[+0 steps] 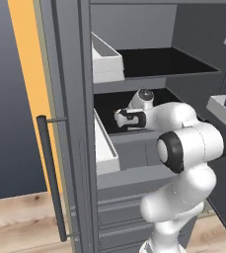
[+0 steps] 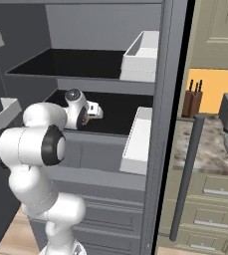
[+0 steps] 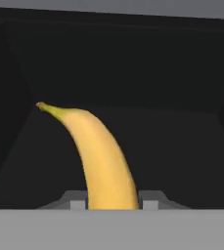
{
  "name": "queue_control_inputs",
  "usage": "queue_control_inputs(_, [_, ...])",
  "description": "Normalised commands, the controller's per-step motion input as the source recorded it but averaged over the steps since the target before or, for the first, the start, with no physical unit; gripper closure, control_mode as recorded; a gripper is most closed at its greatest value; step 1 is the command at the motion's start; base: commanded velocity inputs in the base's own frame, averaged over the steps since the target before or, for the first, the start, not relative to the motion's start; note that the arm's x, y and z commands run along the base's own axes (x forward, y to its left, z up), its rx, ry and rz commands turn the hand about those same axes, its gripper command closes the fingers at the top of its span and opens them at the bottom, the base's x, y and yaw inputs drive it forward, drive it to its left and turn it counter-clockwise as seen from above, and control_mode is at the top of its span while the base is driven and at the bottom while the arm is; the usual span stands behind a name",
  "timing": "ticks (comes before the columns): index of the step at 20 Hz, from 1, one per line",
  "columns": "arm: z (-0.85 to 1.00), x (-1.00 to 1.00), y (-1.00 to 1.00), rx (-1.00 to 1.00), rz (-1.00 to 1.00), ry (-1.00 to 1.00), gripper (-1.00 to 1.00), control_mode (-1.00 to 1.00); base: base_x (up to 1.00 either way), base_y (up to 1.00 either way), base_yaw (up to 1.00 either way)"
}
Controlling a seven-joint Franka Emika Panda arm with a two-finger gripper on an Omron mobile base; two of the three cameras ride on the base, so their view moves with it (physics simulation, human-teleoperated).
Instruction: Pick the peach and banana from the fridge and place them inside the tupperware on the counter.
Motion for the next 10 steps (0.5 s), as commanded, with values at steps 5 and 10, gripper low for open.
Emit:
queue_control_inputs(5, [0.04, -1.00, -0.35, 0.02, -0.02, 0.00, 1.00, -1.00, 0.00, 0.00, 0.00])
queue_control_inputs(10, [0.75, -1.00, -0.32, 0.04, 0.00, 0.00, 1.00, -1.00, 0.00, 0.00, 0.00])
